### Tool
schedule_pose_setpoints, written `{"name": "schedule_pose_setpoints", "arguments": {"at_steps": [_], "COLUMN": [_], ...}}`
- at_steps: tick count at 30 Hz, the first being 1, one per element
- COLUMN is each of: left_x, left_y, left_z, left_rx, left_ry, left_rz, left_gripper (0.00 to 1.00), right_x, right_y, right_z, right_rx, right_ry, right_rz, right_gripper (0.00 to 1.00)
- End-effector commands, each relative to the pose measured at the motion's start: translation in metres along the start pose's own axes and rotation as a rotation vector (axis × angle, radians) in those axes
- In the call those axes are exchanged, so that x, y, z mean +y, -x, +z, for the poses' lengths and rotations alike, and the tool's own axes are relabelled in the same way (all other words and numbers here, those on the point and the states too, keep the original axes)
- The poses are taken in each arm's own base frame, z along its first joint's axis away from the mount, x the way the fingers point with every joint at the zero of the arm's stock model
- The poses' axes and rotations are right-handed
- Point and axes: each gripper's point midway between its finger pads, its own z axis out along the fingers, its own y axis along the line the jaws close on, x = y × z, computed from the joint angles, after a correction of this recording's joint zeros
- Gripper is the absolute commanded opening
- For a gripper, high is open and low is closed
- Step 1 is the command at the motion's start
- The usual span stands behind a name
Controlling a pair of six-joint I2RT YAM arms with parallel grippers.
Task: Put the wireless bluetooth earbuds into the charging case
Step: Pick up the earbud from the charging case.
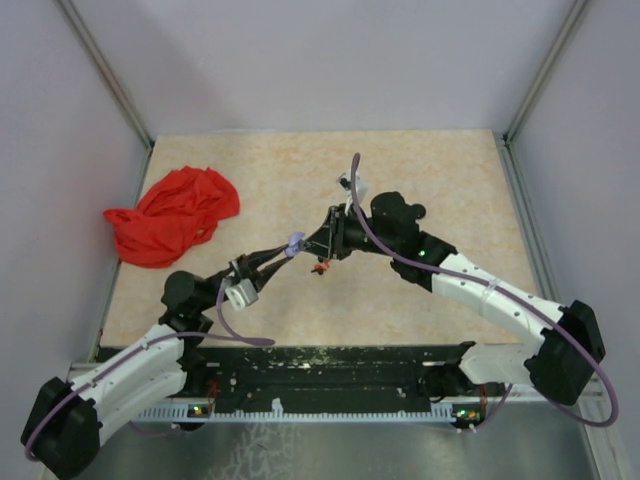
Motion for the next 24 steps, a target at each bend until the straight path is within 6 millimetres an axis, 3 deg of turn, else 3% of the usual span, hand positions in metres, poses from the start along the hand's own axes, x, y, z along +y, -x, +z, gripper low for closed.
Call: {"name": "schedule_pose_setpoints", "arguments": {"at_steps": [1,17,24], "left_x": [-0.005,-0.008,-0.002], "left_y": [0.002,-0.002,-0.004], "left_z": [0.0,0.0,-0.001], "left_rx": [-0.007,0.016,0.03], "left_ry": [-0.035,-0.056,-0.025], "left_rz": [0.031,0.039,0.028], "left_gripper": [0.0,0.0,0.0], "right_x": [0.029,0.021,0.022], "right_y": [0.027,0.017,0.017], "right_z": [0.002,0.016,0.01], "right_rx": [-0.066,-0.03,-0.031], "right_ry": [0.076,0.052,0.045], "right_rz": [-0.035,-0.04,-0.067], "right_gripper": [0.25,0.23,0.17]}}
